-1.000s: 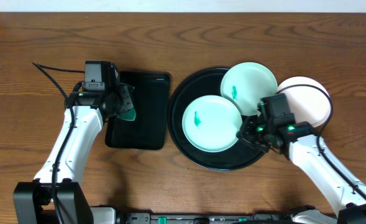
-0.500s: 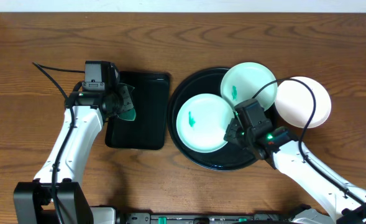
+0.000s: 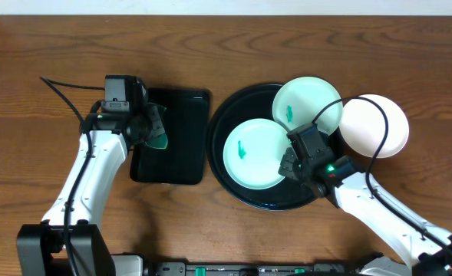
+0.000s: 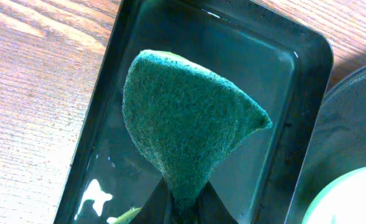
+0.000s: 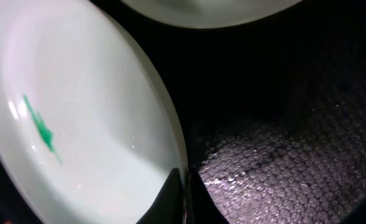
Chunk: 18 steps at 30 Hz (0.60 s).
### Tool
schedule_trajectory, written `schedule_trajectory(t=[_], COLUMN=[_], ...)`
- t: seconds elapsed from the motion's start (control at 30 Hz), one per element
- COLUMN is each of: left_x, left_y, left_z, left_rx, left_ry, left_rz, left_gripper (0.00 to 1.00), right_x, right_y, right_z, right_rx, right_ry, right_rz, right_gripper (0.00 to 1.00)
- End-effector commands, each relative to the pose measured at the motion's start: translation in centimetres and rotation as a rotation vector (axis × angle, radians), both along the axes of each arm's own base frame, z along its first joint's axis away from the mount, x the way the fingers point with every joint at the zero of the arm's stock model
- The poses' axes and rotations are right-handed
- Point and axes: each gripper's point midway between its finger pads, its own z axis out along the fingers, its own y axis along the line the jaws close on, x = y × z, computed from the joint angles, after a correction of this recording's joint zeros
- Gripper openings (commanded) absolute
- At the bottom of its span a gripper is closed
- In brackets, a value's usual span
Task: Clean dirty plates on tray and stack at the side
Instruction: 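Grip the pale green plate rim and drag it toward tray center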
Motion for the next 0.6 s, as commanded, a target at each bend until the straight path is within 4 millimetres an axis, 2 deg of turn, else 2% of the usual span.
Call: schedule_trajectory(t=[0.0,0.13,0.23,0.27,0.33,0.37,0.4,0.57], left_x=[-0.2,-0.2,-0.2,-0.2,-0.2,-0.2,-0.2,-0.2], left_y=[-0.2,-0.2,-0.2,-0.2,-0.2,-0.2,-0.2,-0.2], left_z=[-0.4,-0.4,-0.4,-0.4,-0.4,-0.4,-0.4,-0.4], left_rx=[-0.001,-0.001,-0.001,-0.001,-0.001,-0.001,-0.001,-0.001], left_ry=[0.01,0.01,0.01,0.01,0.01,0.01,0.01,0.01], left_rz=[-0.021,-0.021,-0.022,-0.021,-0.022,-0.021,-0.021,-0.021], left_gripper=[0.08,0.08,0.08,0.08,0.08,0.08,0.08,0.08], right_x=[-0.5,-1.0,-0.9,-0.8,-0.4,-0.3,-0.1,1.3], right_y=[-0.5,-0.8,-0.9,-0.9,-1.2,-1.5,-1.7,-3.6], right_z=[-1.5,-2.7,-2.6,-2.5,-2.0,-1.7,-1.4,1.0], right_rx=[-0.057,-0.084,-0.101,-0.111,-0.132,-0.144,-0.15,-0.187], right_ry=[0.036,0.076,0.066,0.057,0.042,0.041,0.04,0.059], right_rz=[0.016,0.022,0.064,0.097,0.15,0.166,0.175,0.181], right_gripper=[0.01,0.01,0.04,0.09,0.25,0.46,0.54,0.71])
